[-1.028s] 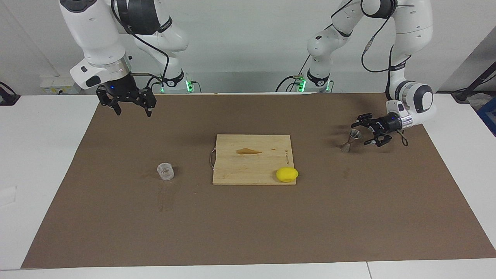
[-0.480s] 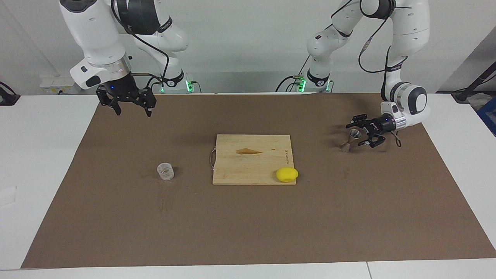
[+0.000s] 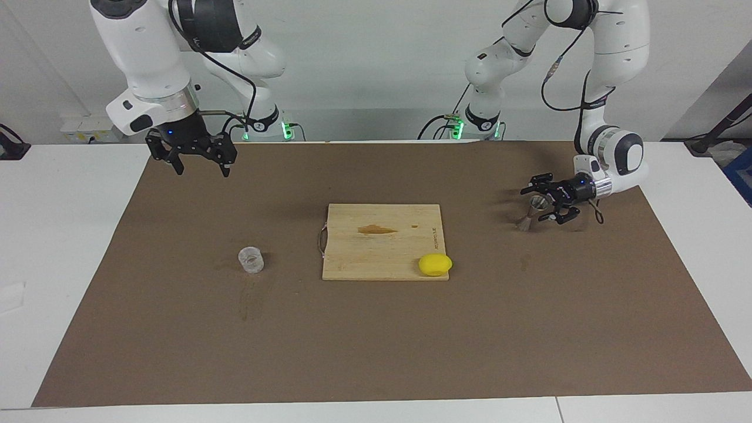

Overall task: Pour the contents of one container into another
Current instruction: 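Close the left gripper around the small metal cup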

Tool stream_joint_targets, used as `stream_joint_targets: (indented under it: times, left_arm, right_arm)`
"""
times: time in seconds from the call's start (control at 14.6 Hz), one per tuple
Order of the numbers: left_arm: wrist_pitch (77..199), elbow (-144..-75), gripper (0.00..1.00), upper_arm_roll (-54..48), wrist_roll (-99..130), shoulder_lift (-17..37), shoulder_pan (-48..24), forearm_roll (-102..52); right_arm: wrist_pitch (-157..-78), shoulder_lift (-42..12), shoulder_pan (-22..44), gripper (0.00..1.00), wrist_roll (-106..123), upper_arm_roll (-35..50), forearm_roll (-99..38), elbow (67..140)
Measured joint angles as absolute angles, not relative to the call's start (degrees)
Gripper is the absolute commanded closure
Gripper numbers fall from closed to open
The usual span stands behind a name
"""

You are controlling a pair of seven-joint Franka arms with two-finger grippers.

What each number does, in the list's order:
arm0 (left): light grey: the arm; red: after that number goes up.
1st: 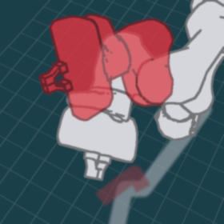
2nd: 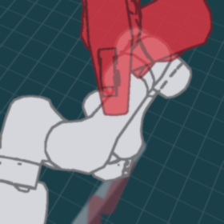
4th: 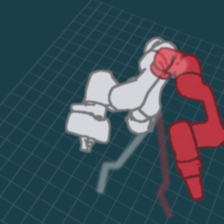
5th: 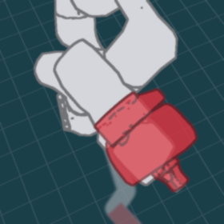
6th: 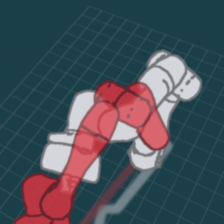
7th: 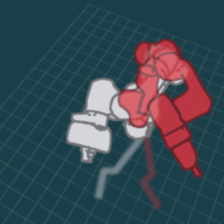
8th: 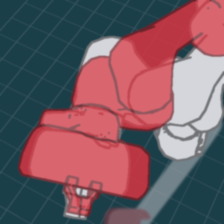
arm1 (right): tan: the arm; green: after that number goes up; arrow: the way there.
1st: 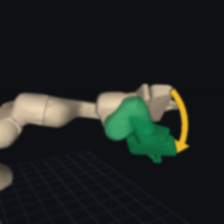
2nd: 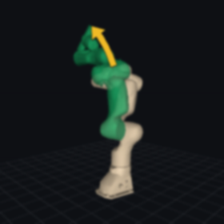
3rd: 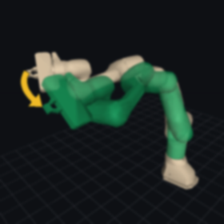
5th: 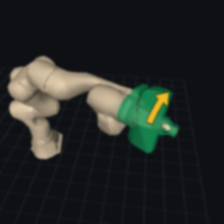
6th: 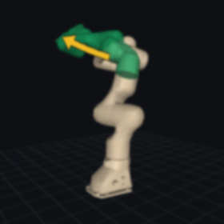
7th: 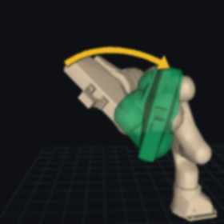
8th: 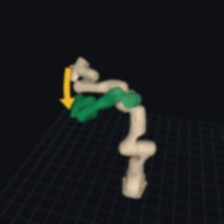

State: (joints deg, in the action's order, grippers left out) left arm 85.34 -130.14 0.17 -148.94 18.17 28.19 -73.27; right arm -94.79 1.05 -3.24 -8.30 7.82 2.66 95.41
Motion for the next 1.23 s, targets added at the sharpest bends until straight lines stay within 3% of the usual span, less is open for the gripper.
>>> stream_joint_targets:
  times: [0.55, 0.96, 1.1, 1.23]
  left_arm:
    - [84.51, -130.1, 0.0, 0.38, -148.94, 18.16, 28.25, -73.35]
    - [84.45, -130.07, 0.53, 0.63, -148.94, 18.15, 28.25, -73.39]
    - [84.45, -130.01, 0.78, 0.71, -148.82, 18.15, 28.25, -73.4]
    - [84.46, -129.97, 0.86, 0.8, -148.55, 18.15, 28.26, -73.41]
  right_arm:
    - [-94.79, 1.05, -3.24, 0.0, -8.3, 7.82, 2.66, 95.41]
    - [-94.79, 1.05, -3.24, 0.0, -8.3, 7.82, 2.66, 95.41]
    - [-94.79, 1.05, -3.24, 0.0, -8.3, 7.82, 2.66, 95.41]
    - [-94.79, 1.05, -3.24, 0.0, -8.3, 7.82, 2.66, 95.41]
